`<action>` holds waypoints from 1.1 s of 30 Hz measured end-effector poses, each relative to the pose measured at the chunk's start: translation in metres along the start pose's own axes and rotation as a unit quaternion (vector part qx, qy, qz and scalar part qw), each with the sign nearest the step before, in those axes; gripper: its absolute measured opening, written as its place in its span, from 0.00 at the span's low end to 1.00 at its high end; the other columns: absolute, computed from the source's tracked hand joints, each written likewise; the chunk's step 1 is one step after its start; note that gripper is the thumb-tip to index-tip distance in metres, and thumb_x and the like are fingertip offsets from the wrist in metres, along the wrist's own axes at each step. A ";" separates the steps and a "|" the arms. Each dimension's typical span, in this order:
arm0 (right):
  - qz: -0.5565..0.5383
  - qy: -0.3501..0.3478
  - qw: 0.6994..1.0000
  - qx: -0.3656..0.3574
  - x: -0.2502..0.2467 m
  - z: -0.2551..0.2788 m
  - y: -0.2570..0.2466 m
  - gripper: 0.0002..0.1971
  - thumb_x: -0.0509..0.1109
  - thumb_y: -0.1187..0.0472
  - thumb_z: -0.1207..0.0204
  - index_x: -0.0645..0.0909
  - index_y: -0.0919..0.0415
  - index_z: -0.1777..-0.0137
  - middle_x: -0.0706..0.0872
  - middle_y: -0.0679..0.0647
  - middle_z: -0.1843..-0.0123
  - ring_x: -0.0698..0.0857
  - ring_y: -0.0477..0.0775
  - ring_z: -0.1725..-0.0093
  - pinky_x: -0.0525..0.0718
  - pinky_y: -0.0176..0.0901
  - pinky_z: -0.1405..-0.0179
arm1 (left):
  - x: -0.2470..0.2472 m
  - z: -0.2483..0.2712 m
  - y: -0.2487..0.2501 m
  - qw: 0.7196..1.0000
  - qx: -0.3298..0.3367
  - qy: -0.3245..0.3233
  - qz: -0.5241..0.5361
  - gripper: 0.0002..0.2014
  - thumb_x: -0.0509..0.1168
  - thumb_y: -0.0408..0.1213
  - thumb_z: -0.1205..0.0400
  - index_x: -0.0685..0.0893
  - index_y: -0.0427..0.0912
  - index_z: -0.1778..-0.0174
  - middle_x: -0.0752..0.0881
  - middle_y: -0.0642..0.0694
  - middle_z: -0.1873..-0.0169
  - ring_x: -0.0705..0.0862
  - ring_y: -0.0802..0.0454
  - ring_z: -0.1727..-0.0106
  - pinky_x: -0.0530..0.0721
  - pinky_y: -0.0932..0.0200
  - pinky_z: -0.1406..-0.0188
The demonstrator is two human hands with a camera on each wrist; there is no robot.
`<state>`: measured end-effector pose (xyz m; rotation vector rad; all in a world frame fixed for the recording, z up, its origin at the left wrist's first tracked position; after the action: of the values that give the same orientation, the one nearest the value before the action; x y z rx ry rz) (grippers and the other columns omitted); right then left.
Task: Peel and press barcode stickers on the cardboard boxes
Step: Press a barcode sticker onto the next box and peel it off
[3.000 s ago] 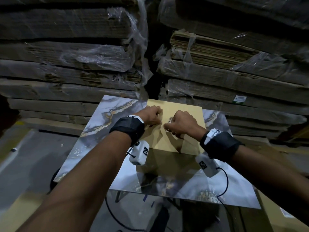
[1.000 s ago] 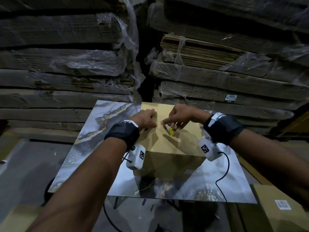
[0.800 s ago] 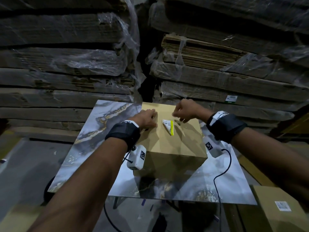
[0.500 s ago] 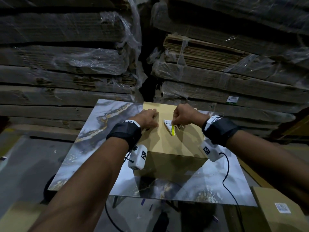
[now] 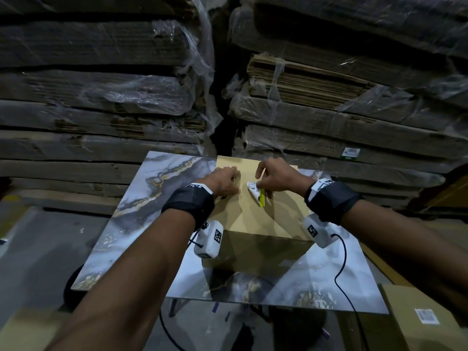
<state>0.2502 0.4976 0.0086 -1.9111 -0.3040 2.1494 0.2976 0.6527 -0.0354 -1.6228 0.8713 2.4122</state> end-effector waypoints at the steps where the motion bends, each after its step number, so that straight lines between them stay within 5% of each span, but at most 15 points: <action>1: -0.009 0.000 1.000 0.000 -0.001 0.000 -0.001 0.11 0.80 0.60 0.29 0.88 0.60 0.48 0.92 0.56 0.59 0.90 0.53 0.59 0.86 0.44 0.59 | 0.000 0.000 0.000 1.000 0.001 0.000 -0.001 0.31 0.71 0.44 0.19 0.72 0.41 0.20 0.73 0.38 0.21 0.70 0.37 0.21 0.73 0.43 0.24; 6: -0.109 -0.027 0.993 0.033 -0.003 0.001 -0.003 0.13 0.78 0.67 0.24 0.81 0.60 0.43 0.93 0.63 0.59 0.94 0.59 0.62 0.94 0.54 0.57 | 0.001 -0.003 0.001 1.000 0.021 0.005 -0.013 0.26 0.71 0.43 0.20 0.76 0.42 0.25 0.76 0.37 0.26 0.73 0.36 0.24 0.75 0.43 0.26; 11: -0.111 0.014 0.992 0.050 -0.002 -0.002 -0.006 0.17 0.82 0.66 0.30 0.82 0.60 0.43 0.92 0.59 0.58 0.89 0.45 0.75 0.86 0.38 0.74 | 0.002 -0.006 -0.002 1.000 0.025 0.003 -0.008 0.20 0.71 0.42 0.19 0.78 0.40 0.33 0.78 0.36 0.36 0.77 0.35 0.32 0.78 0.48 0.35; 19: -0.172 0.051 0.978 0.107 -0.011 0.006 0.013 0.09 0.79 0.66 0.26 0.85 0.69 0.49 0.90 0.68 0.57 0.92 0.60 0.68 0.94 0.55 0.66 | 0.002 -0.006 -0.001 1.000 0.021 0.004 -0.013 0.31 0.69 0.44 0.17 0.70 0.41 0.18 0.70 0.37 0.19 0.68 0.36 0.19 0.71 0.43 0.22; 22: -0.230 -0.015 0.959 0.165 -0.007 0.013 0.024 0.14 0.71 0.62 0.18 0.85 0.78 0.51 0.90 0.70 0.61 0.89 0.64 0.68 0.94 0.60 0.60 | 0.002 -0.006 -0.001 1.000 0.019 0.005 -0.014 0.31 0.69 0.43 0.17 0.70 0.40 0.19 0.70 0.37 0.19 0.68 0.36 0.19 0.71 0.44 0.22; 25: -0.230 -0.124 0.949 0.175 0.010 0.024 0.025 0.19 0.72 0.54 0.15 0.87 0.74 0.54 0.88 0.64 0.66 0.86 0.60 0.70 0.92 0.50 0.65 | 0.003 -0.006 -0.001 1.000 0.022 0.002 -0.014 0.31 0.70 0.44 0.18 0.71 0.40 0.20 0.71 0.37 0.19 0.68 0.36 0.19 0.71 0.44 0.22; 30: -0.197 -0.124 0.961 0.146 0.019 0.026 0.016 0.11 0.76 0.65 0.19 0.90 0.77 0.52 0.88 0.61 0.67 0.84 0.57 0.68 0.92 0.55 0.57 | 0.003 -0.008 -0.002 1.000 0.025 0.009 -0.012 0.29 0.69 0.43 0.16 0.71 0.39 0.19 0.71 0.37 0.20 0.69 0.36 0.20 0.71 0.46 0.22; 33: -0.171 -0.129 0.963 0.165 0.019 0.026 0.012 0.08 0.73 0.69 0.21 0.89 0.76 0.53 0.87 0.61 0.68 0.83 0.58 0.70 0.91 0.51 0.60 | 0.003 -0.007 -0.003 0.999 0.027 0.017 -0.002 0.31 0.69 0.43 0.16 0.69 0.39 0.18 0.71 0.37 0.20 0.69 0.37 0.20 0.71 0.46 0.22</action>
<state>0.2216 0.4924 -0.0097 -1.2946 -0.2778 2.0570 0.3027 0.6510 -0.0410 -1.6485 0.9297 2.3445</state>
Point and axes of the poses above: each hand's wrist, its own z-axis away from the middle knuckle, its own x-axis out of the palm, y = z × x, the point moved 5 cm from there along -z, towards the middle knuckle
